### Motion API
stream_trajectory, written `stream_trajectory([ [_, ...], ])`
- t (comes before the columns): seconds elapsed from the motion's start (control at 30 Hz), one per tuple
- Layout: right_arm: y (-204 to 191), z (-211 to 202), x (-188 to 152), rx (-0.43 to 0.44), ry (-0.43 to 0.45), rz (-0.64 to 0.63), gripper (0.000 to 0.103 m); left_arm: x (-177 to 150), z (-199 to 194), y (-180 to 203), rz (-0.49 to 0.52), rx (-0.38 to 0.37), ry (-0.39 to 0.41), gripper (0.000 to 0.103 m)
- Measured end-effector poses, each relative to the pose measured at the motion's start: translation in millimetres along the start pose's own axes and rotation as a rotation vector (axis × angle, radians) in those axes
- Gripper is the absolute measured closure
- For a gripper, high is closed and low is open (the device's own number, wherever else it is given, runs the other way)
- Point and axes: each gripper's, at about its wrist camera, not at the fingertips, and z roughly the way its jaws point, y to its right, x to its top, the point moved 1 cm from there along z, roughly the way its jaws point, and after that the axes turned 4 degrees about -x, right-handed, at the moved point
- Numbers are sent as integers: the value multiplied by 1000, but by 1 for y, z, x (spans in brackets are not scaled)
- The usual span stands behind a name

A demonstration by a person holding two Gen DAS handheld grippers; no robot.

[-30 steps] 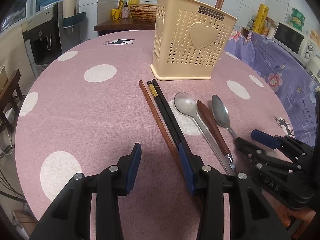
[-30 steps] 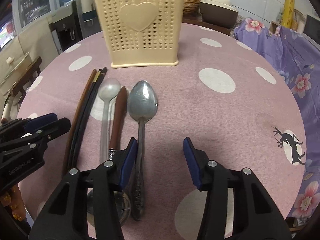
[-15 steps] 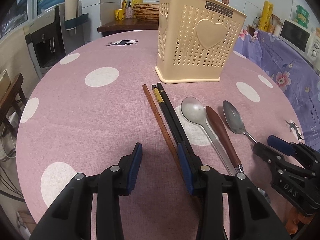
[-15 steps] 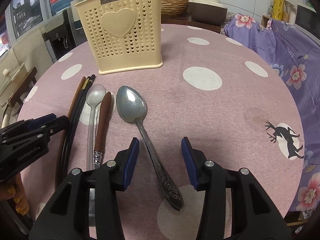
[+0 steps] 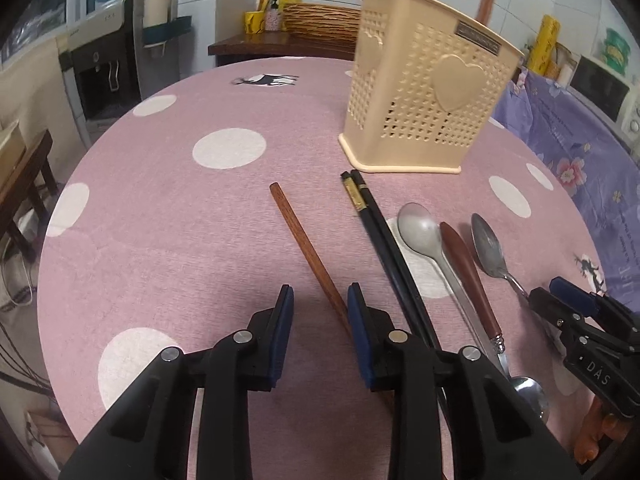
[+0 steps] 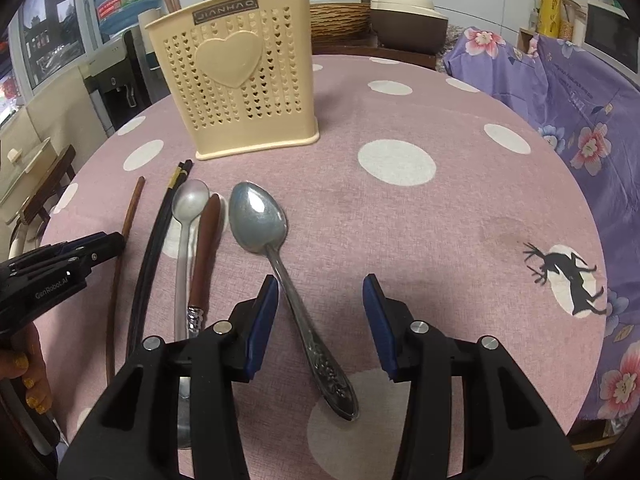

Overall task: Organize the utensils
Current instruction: 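Close the right tool on the dark metal spoon while the left tool nears the brown chopstick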

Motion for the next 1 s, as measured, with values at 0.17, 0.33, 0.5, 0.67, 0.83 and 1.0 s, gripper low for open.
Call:
stream_trajectory([
  [0.17, -13, 2, 15, 57, 23, -115, 43, 3, -6, -2, -19, -7, 24, 74],
  [0.33, -17, 21, 25, 101, -23, -180, 42, 4, -8, -4, -26, -10, 31, 74],
  [0.5, -25, 33, 28, 108, -44, -206, 42, 4, -11, -9, -36, -11, 36, 74],
  [0.67, -37, 40, 34, 99, -46, -234, 44, 4, -12, -16, -59, -9, 39, 74],
  [0.83, -44, 45, 40, 106, -48, -244, 55, 3, -15, -18, -61, -10, 39, 74],
  [1.0, -47, 44, 41, 109, -54, -248, 64, 1, -14, -17, -62, -16, 37, 74],
])
